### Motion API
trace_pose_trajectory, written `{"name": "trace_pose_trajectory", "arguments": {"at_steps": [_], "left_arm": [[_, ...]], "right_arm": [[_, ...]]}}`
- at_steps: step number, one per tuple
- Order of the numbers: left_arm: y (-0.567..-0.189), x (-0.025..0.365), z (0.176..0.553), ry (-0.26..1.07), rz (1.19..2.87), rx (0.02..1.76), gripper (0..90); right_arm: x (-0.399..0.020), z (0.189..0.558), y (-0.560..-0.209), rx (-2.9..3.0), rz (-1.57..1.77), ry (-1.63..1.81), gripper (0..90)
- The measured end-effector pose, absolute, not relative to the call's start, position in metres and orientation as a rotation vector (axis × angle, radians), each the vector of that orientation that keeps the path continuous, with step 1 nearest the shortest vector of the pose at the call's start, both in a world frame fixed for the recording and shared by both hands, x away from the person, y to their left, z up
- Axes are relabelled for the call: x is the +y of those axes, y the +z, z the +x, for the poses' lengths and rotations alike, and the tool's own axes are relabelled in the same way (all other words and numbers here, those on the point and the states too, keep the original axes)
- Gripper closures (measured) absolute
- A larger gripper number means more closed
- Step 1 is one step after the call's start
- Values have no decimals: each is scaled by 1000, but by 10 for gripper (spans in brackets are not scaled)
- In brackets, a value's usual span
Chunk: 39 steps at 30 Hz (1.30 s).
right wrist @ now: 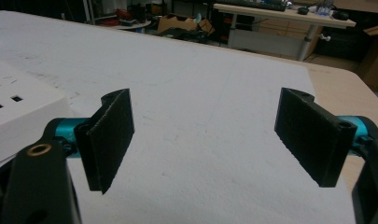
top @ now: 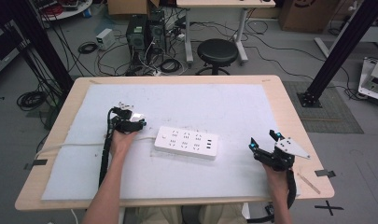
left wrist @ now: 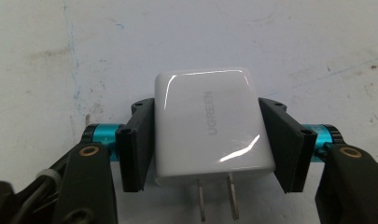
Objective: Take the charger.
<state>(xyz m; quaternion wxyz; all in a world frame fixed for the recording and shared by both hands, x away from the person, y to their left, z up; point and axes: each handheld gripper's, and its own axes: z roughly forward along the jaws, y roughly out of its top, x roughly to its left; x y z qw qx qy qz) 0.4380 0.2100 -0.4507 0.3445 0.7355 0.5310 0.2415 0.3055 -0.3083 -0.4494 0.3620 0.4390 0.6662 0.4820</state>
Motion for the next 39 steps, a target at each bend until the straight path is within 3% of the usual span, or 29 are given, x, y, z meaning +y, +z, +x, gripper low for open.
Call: {"name": "trace_pose_trajectory", "arguments": {"at_steps": [24,39], "left_arm": [[-446,210,433,657,1908,1354,424],[-419,215,399,698,1864,1264,424]], "right_arm": [[-308,306,-449,1721,1129,1237,202],[-308,306,-449,1721,1120,1233,202]]}}
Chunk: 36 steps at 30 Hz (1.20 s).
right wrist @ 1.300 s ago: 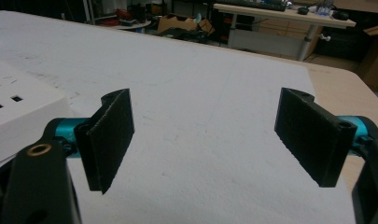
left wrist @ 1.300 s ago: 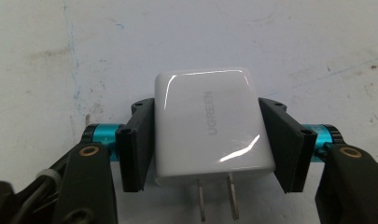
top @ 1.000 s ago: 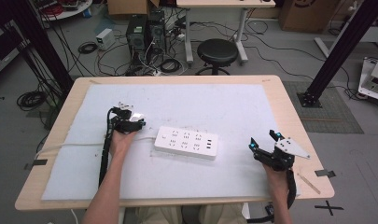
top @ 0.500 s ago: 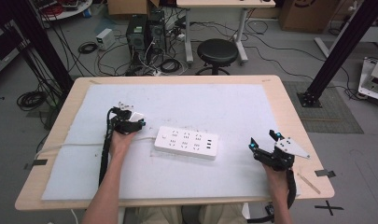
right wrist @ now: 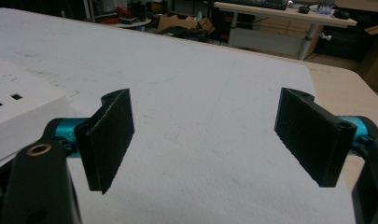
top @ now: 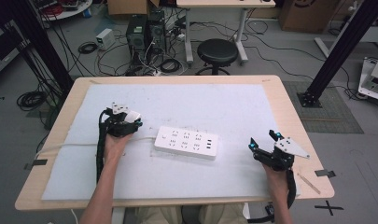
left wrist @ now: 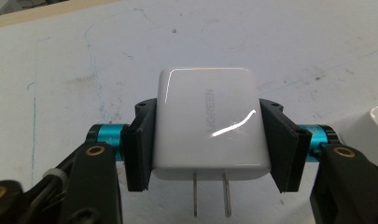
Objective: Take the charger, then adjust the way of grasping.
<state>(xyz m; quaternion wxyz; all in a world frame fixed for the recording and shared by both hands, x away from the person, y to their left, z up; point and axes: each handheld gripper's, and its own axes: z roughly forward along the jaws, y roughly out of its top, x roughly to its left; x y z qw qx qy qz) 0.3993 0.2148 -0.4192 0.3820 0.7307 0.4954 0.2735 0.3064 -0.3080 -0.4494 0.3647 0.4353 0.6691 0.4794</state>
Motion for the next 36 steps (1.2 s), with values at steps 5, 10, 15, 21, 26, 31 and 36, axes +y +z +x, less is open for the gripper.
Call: {"name": "trace_pose_trajectory", "arguments": {"at_steps": [5,10,15,21,26,31,36], "left_arm": [[-403,208,378,702,1861,1203,424],[-398,207,372,707,1856,1181,424],[-375,192,343,738,1832,1058,424],[-359,174,325,745,1824,952,424],[-352,157,314,756,1851,827,424],[-342,124,301,831,1923,639,423],[-340,114,298,841,1945,593,424]], "right_arm": [[-306,306,-449,1729,1117,1213,202],[-306,307,-449,1729,1116,1207,202],[-307,307,-449,1722,1131,1216,202],[-306,307,-449,1724,1131,1214,202],[-306,307,-449,1726,1130,1208,202],[-307,309,-449,1734,1158,1208,202],[-308,311,-448,1744,1172,1214,202]]}}
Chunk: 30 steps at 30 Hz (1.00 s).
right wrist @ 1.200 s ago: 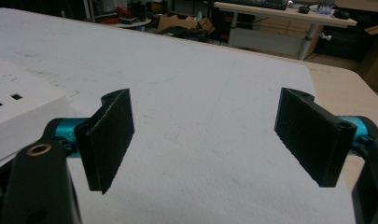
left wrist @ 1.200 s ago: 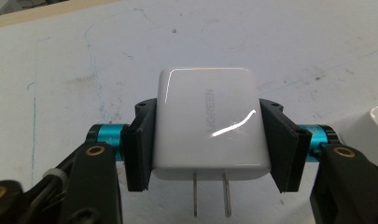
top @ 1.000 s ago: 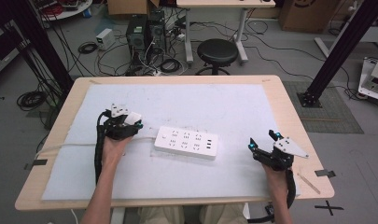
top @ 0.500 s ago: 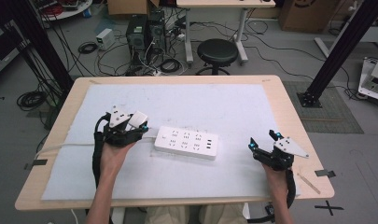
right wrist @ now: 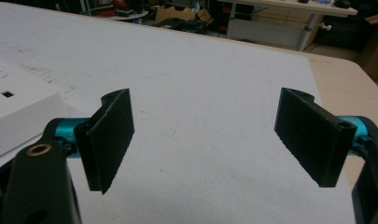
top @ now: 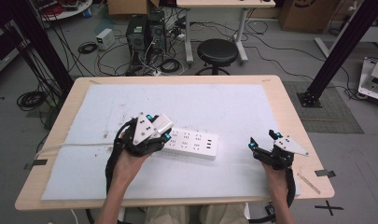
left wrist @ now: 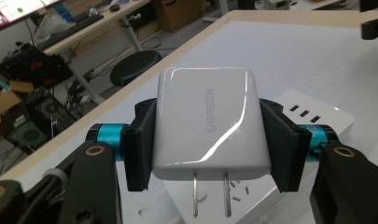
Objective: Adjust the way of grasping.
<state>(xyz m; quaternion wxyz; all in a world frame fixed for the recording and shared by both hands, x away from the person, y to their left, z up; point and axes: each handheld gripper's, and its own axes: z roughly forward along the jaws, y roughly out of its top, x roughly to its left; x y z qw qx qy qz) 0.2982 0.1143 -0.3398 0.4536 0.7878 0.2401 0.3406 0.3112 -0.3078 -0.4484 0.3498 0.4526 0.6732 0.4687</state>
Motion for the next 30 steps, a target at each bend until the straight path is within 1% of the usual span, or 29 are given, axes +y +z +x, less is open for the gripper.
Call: {"name": "trace_pose_trajectory", "arguments": {"at_steps": [1,2,6,7,9,10,13,14,15,17,18,20,21,24,26,27,30], "left_arm": [[-339,97,295,869,1982,506,424],[-339,94,295,877,1986,484,424],[-340,87,295,898,2003,441,424],[-339,83,294,916,2018,403,424],[-339,83,294,916,2018,403,424],[-340,77,292,970,2034,308,424],[-341,75,291,989,2030,289,424],[-341,74,289,1029,2025,242,424],[-341,73,288,1039,2020,226,424],[-341,73,288,1054,2015,203,424],[-341,72,286,1088,1998,159,424],[-342,71,285,1100,1988,145,424],[-342,69,282,1129,1969,104,424],[-343,66,280,1172,1956,48,424],[-343,66,280,1172,1956,48,424],[-344,64,277,1235,1946,-46,424],[-346,62,275,1257,1922,-88,424]], "right_arm": [[-309,313,-448,1769,1182,1219,202],[-309,314,-448,1785,1180,1216,203],[-308,317,-447,1824,1173,1218,205],[-308,317,-446,1841,1194,1231,205],[-308,319,-444,1863,1200,1251,205],[-305,319,-432,1870,1176,1320,205],[-304,319,-427,1875,1168,1353,205],[-303,319,-422,1879,1159,1386,205],[-299,321,-407,1913,1106,1488,205],[-299,321,-407,1913,1106,1488,205],[-290,323,-390,2008,1023,1596,204],[-290,323,-390,2008,1023,1596,204],[-282,324,-379,2097,961,1667,205],[-274,325,-372,2160,933,1730,204],[-271,326,-370,2185,911,1762,204],[-265,327,-364,2252,892,1839,204],[-261,328,-360,2292,868,1876,204]]}}
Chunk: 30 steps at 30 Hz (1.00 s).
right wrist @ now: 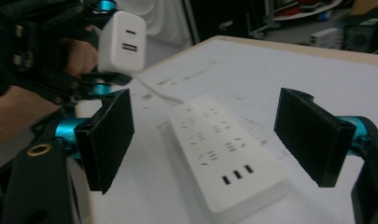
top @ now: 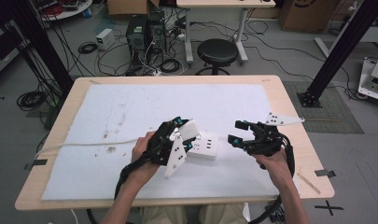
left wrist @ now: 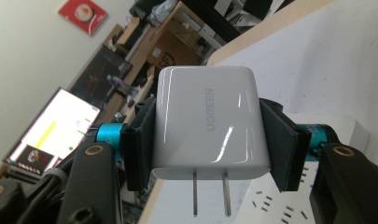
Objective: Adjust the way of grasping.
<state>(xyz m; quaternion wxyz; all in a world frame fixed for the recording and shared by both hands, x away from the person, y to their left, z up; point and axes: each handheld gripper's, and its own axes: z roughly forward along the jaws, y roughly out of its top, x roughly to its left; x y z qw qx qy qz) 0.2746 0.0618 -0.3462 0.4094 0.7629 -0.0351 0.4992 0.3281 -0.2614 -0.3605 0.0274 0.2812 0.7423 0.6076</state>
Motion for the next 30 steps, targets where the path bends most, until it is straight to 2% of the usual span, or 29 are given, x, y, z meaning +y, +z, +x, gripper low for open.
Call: {"name": "trace_pose_trajectory", "arguments": {"at_steps": [6,15,30], "left_arm": [[-350,57,271,1286,1871,-156,424],[-353,52,270,1289,1836,-136,424],[-355,34,272,1293,1782,-145,424]], "right_arm": [[-251,328,-353,2344,844,1985,205],[-242,333,-352,2305,869,2200,205],[-221,339,-353,2338,878,2229,205]]}}
